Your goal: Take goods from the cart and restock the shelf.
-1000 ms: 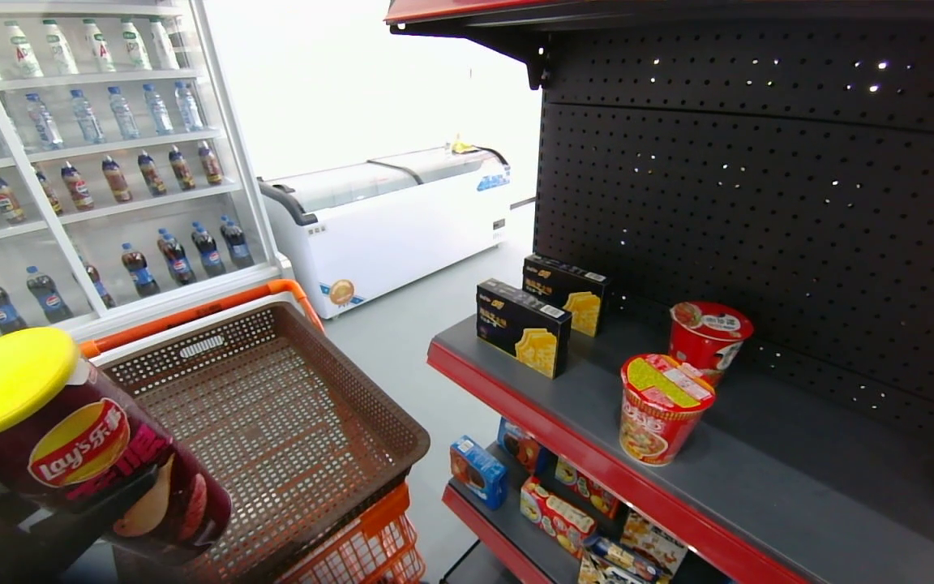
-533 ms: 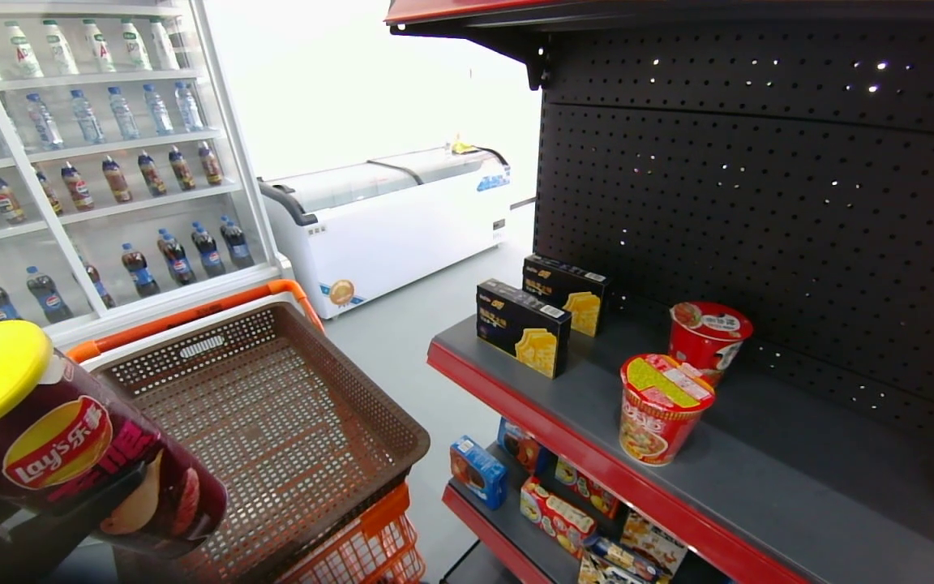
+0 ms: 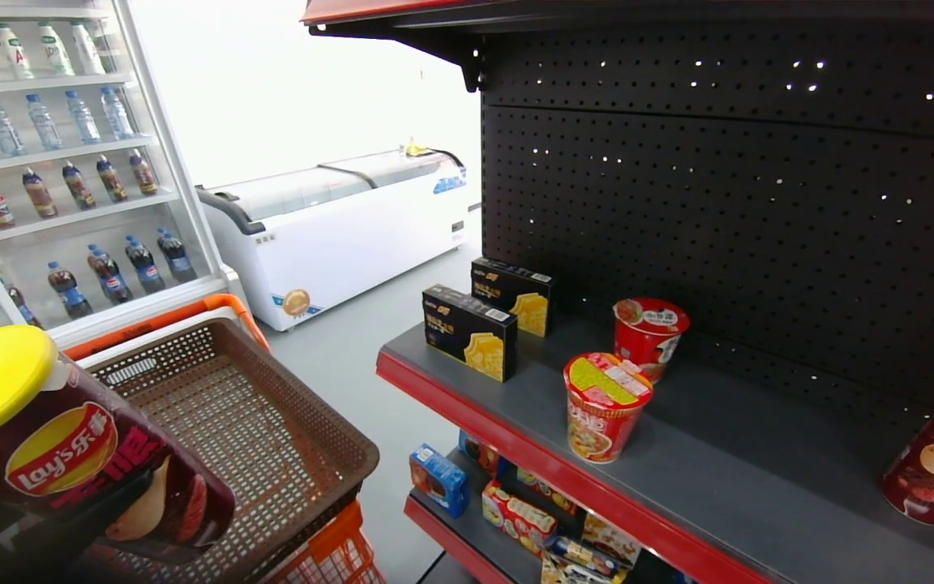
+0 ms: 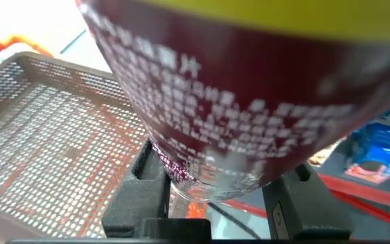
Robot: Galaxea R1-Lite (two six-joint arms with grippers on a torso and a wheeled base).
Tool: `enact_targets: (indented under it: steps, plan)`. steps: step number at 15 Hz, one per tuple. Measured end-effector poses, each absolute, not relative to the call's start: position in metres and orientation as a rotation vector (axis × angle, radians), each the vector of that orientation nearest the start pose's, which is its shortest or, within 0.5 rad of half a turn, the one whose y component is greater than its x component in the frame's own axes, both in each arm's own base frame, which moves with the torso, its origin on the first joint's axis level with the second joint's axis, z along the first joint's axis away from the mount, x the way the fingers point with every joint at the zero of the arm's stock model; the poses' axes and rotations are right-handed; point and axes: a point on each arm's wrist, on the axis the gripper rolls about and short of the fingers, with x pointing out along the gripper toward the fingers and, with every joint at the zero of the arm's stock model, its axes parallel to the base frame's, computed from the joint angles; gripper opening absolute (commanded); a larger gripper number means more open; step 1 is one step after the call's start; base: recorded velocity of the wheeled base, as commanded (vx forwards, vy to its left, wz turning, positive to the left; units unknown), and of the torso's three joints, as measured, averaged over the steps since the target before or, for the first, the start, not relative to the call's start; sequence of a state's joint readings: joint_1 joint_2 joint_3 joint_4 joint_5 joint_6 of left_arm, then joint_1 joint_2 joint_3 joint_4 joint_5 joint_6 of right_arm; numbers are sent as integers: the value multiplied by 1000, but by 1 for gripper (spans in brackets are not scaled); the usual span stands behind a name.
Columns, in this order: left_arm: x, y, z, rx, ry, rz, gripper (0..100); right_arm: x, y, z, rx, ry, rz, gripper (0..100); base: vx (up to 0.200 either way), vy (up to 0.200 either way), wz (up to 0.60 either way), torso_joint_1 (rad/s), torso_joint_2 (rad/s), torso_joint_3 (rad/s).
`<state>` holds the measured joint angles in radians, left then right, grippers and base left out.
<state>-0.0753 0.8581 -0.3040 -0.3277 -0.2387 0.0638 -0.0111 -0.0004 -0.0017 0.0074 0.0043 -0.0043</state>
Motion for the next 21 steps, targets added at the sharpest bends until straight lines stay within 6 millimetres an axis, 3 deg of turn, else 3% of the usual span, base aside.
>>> enact_targets:
  steps: [12, 21]
  plan:
    - [95, -13, 173, 41, 242, -323, 0, -23, 0, 75, -5, 6, -5, 100, 0, 0, -600, 3, 3, 4]
    - [94, -12, 172, 43, 246, -298, 0, -23, 0, 75, -5, 5, -5, 100, 0, 0, 0, 0, 0, 0]
